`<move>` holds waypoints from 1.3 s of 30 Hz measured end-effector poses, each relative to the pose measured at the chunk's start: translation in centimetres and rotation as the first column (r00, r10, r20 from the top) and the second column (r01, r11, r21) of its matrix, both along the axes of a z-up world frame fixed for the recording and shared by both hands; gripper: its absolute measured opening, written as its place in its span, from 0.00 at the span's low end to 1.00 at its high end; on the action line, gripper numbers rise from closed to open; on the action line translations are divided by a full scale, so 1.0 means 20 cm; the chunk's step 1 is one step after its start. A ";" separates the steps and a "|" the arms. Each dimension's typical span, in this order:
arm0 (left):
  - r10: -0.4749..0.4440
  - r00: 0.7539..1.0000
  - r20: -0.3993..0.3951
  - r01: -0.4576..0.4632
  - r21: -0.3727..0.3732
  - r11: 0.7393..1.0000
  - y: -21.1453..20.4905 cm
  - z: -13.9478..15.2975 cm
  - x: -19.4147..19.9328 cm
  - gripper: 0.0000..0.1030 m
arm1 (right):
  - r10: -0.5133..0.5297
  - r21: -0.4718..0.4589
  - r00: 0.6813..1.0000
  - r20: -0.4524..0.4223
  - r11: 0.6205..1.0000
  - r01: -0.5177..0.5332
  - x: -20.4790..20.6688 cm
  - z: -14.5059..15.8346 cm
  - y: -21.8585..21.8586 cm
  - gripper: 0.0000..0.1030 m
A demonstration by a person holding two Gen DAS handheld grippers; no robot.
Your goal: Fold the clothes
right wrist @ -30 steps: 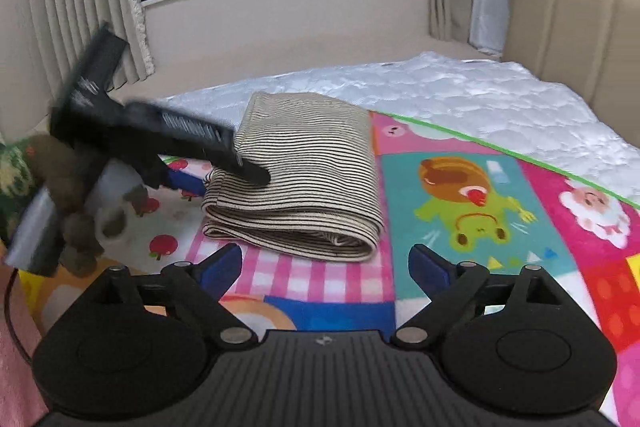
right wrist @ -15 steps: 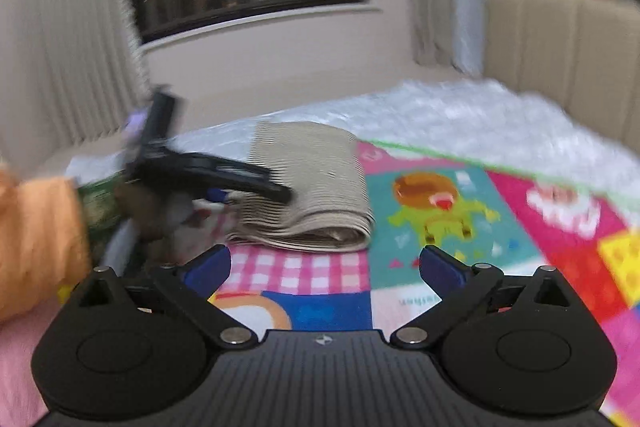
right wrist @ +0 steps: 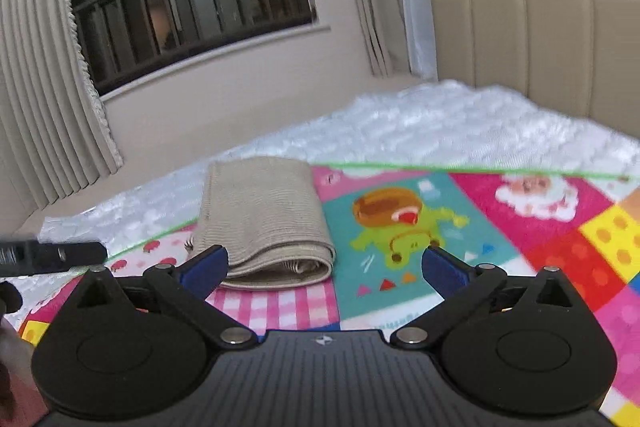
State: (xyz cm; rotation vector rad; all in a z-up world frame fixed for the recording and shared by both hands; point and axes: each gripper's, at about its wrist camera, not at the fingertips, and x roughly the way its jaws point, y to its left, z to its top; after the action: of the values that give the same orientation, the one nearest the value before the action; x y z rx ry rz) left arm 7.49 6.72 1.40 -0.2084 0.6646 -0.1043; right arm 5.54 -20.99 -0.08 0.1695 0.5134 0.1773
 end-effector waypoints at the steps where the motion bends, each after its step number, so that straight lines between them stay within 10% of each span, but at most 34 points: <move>1: 0.004 0.999 0.035 -0.006 0.036 0.999 -0.03 0.00 -0.04 1.00 | -0.004 0.001 1.000 0.008 1.000 0.004 -0.01 0.00 0.00 1.00; 4: 0.021 0.988 0.150 -0.037 0.102 0.994 -0.09 0.04 -0.12 1.00 | -0.004 0.008 1.000 0.017 1.000 0.004 -0.03 0.01 0.00 1.00; 12: 0.020 0.999 0.030 -0.024 0.148 0.989 -0.21 -0.06 -0.13 1.00 | 0.061 -0.008 0.998 0.016 0.998 -0.061 -0.06 0.04 0.05 1.00; 39: 0.020 1.000 -0.022 -0.015 0.190 0.982 -0.30 -0.12 -0.18 1.00 | 0.111 -0.126 0.994 0.010 0.986 -0.109 -0.04 -0.01 0.11 1.00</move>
State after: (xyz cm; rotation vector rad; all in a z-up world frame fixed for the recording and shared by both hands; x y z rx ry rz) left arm 3.95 0.72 -0.98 -0.0318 0.6920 -0.0211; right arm 4.65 -18.80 -0.22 0.0169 0.5159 0.2537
